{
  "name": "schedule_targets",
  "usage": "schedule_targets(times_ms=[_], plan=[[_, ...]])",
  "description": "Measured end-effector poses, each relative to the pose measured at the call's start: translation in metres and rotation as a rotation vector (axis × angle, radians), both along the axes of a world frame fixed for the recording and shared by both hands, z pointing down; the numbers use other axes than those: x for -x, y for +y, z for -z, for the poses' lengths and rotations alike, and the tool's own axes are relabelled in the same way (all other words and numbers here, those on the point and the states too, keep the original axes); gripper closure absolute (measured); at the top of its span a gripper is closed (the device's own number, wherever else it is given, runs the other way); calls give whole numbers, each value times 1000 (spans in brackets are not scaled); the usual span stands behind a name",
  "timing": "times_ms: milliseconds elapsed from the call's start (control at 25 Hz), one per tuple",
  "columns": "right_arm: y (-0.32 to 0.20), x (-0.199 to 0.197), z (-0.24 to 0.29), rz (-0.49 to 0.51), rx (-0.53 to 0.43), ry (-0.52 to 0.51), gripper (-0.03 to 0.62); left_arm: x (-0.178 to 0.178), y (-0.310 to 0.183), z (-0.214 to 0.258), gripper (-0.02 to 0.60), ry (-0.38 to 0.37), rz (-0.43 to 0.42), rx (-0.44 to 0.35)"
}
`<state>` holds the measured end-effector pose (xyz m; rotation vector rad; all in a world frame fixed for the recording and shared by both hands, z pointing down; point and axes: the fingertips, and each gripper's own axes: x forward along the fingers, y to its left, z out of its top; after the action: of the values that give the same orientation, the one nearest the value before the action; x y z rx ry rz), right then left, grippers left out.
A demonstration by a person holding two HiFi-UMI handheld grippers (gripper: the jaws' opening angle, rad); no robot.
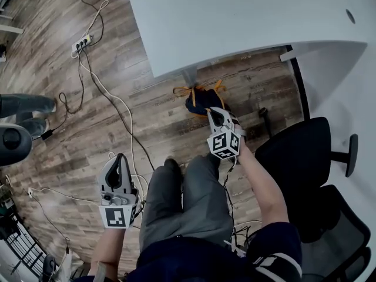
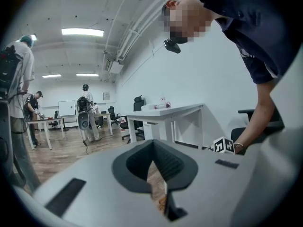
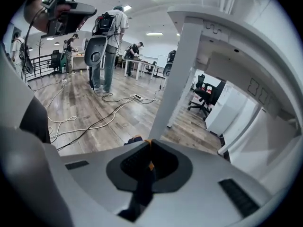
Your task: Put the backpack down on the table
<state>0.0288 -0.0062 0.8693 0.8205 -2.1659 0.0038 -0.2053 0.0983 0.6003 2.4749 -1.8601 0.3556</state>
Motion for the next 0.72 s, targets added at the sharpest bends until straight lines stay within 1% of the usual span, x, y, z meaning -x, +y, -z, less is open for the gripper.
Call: schedule_targets(times_ms=[160,320,560,720], plan=[[-5,-11,33,-32,-20,-18,595,-1,-1,6,577,-13,-9,6],[-1,-21,72,-63,-25,-43,595,-9,-5,28,577,-4,-35,-7],[5,-28,147,-118,-33,-132,595,-20,-9,70,577,-2,-69,-23],[11,-30,192,-150,-46,-184,595,-28,-13,95,578,19,-81,-24]])
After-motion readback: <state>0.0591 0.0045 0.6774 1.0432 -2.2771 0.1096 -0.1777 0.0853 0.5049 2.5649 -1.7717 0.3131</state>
